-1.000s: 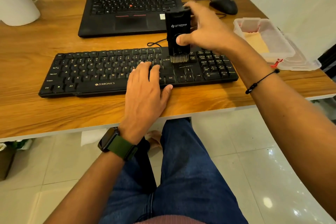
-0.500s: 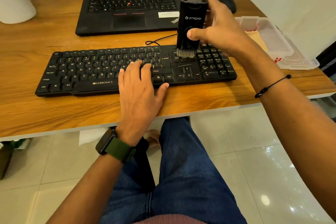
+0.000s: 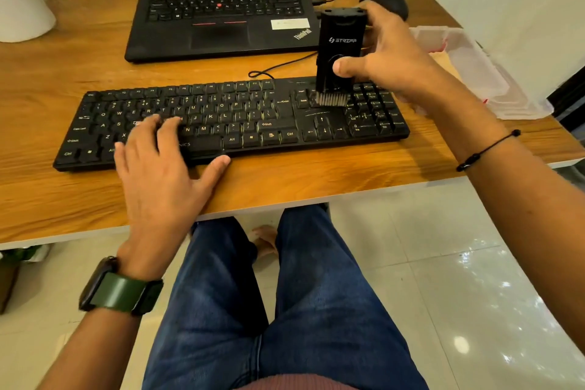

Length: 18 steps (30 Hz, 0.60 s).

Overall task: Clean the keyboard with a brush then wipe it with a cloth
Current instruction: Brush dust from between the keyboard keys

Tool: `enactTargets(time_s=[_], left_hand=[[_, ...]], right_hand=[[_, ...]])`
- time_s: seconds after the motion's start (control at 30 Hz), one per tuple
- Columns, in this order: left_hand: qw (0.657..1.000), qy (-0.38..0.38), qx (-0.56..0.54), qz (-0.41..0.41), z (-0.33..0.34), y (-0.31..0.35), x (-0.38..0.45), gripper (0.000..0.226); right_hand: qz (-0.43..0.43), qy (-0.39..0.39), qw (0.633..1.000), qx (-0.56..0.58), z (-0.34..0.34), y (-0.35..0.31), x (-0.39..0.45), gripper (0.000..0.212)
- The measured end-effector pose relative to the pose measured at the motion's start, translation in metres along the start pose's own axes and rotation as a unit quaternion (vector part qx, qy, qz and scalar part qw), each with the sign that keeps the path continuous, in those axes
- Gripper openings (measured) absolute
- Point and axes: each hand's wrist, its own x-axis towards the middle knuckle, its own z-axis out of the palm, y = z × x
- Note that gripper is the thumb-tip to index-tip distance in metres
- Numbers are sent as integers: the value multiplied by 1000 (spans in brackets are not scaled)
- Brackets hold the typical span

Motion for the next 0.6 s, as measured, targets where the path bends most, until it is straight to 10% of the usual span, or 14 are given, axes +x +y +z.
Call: enactTargets(time_s=[0.6], left_hand=[[1000,0,-14,-24,-1,-7,-7,83]], right_hand=[[-36,30,998,-34,11,1,3,57]])
